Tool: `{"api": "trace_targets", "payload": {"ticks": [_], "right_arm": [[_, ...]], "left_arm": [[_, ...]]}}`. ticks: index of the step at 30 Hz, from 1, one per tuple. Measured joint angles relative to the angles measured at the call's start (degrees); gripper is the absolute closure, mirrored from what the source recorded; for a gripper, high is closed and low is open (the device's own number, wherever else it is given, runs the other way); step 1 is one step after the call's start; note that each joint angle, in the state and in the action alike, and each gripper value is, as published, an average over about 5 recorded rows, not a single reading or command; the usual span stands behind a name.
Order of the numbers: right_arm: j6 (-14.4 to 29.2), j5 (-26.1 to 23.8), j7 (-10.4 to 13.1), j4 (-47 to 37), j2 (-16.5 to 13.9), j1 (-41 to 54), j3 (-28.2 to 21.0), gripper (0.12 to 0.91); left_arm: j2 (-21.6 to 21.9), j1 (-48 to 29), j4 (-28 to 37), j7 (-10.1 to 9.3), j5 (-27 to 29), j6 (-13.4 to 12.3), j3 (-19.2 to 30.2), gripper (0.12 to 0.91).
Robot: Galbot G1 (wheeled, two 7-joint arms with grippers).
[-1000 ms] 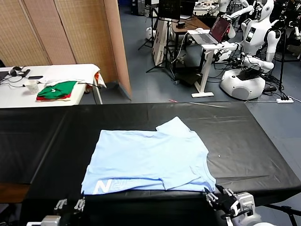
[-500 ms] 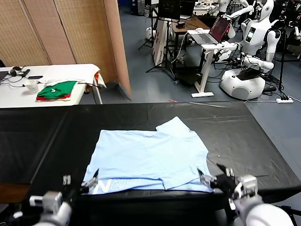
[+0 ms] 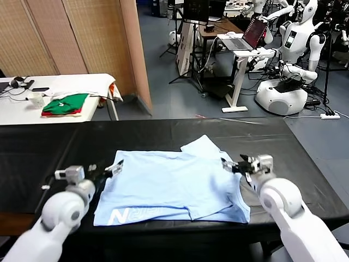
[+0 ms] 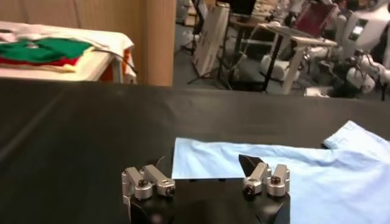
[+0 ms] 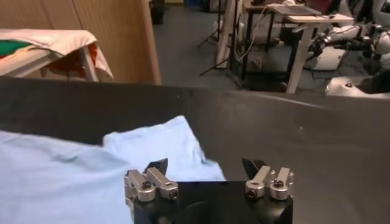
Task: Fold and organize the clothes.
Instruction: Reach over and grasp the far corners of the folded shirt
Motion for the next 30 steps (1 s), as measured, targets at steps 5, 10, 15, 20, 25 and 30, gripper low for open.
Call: {"api": "trace_targets", "payload": {"ticks": [5,10,15,20,25,30], "right_arm": [[0.0,-0.45,-0.24,-4.85,1.57,4.34,-2.49,0.118],[0.0,-0.62,-0.32,-8.48,2.99,7.62,-4.5,0.118],[0.0,-1.44,-0.28,-11.25,3.89,9.56,-6.03,0.118],[0.0,-1.62,-0.36,-13.3,4.35,10.59,-6.99,0.118],[0.0,-1.77,-0.55,-14.31,4.68,11.04,-7.67,0.119],[0.0,-1.93,-1.08,-14.8,4.79,11.15,-7.96,0.166]], "left_arm": [[-0.5,-8.42,7.17,0.53,-0.06,0.6,5.42,0.123],[-1.34,-14.3,13.12,1.23,-0.9,1.0,9.37,0.123],[-1.98,-17.34,17.02,1.47,-2.06,1.45,11.18,0.123],[-2.12,-17.99,19.23,1.39,-2.31,2.32,11.57,0.123],[-2.05,-17.51,19.64,1.38,-2.37,2.7,11.52,0.128],[-1.88,-16.91,18.92,1.34,-2.2,3.13,11.5,0.218]]}}
